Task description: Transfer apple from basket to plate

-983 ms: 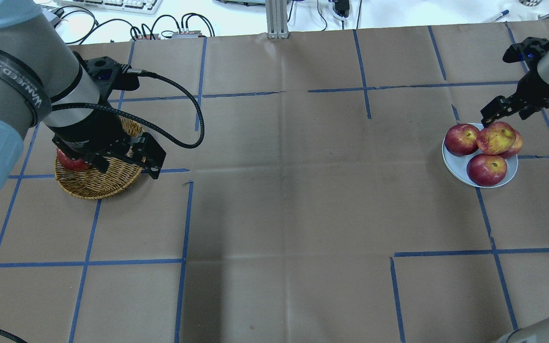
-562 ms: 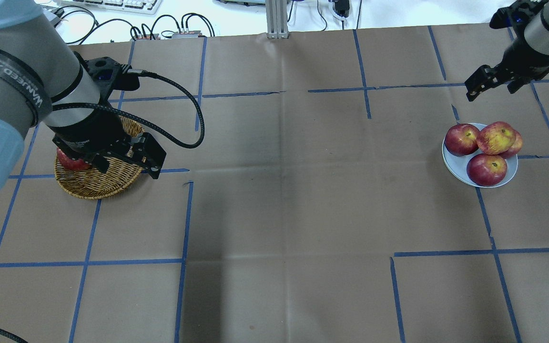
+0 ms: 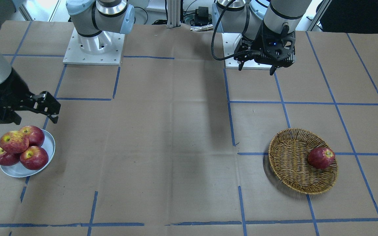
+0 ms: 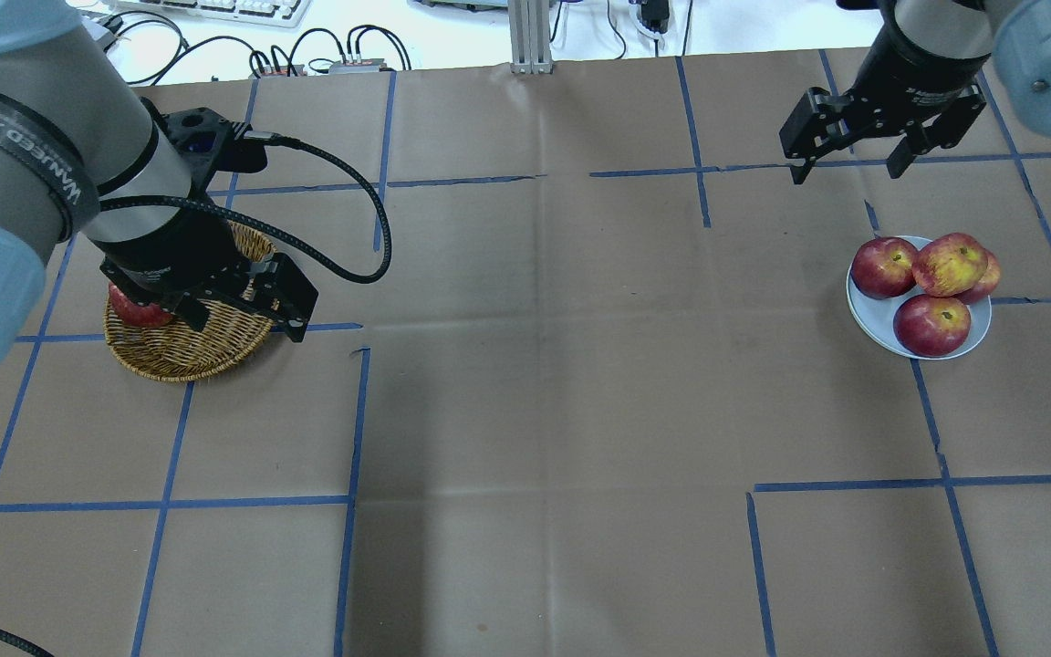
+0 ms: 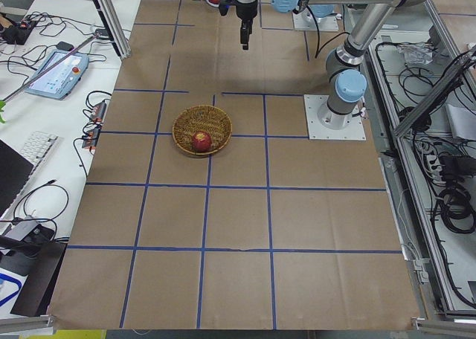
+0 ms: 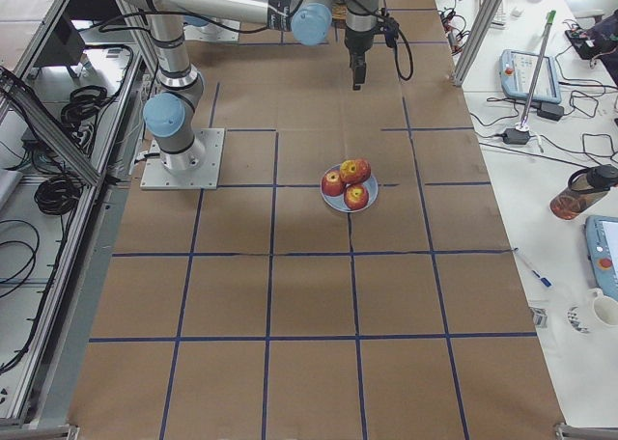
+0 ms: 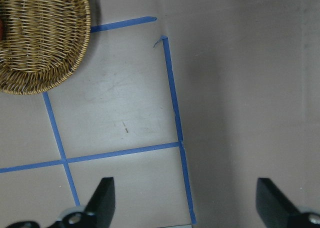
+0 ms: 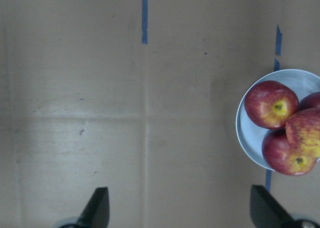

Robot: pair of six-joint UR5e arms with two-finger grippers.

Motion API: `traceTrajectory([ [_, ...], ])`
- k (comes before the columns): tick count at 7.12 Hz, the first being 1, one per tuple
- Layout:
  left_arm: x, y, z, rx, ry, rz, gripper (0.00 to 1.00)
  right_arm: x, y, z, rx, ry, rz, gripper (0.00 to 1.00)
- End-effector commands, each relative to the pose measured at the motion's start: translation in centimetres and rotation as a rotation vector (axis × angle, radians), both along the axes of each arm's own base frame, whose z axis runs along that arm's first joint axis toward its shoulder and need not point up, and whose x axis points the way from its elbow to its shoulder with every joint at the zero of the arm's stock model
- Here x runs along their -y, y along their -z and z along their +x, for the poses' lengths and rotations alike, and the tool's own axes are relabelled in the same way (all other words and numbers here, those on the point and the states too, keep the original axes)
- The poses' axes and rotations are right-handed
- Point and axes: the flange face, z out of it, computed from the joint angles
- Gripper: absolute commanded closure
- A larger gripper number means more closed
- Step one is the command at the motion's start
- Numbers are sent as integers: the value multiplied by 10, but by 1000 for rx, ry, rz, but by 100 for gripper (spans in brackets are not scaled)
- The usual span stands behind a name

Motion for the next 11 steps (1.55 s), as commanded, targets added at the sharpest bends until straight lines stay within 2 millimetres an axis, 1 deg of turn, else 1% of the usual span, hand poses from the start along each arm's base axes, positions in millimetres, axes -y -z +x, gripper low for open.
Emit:
traceTrajectory([
  [1, 0, 0, 0, 0, 0, 1, 1, -36, -24, 33, 8, -14, 4, 0],
  [3, 0, 1, 0, 0, 4, 4, 1, -38, -24, 33, 2, -16, 10, 0],
  [4, 0, 1, 0, 1, 8, 4, 1, -34, -18, 33, 2, -16, 22, 0],
  [5, -1, 0, 0, 4, 9, 1, 1, -34, -17, 33, 2, -17, 24, 0],
  [9, -6, -2, 0, 9, 11, 11, 1, -36, -20, 33, 2, -17, 18, 0],
  [10, -5, -2, 0, 9, 7, 10, 1, -38, -17, 33, 1, -20, 24, 0],
  [11, 5, -3, 0, 9, 7, 8, 1, -38, -15, 33, 1, -22, 27, 0],
])
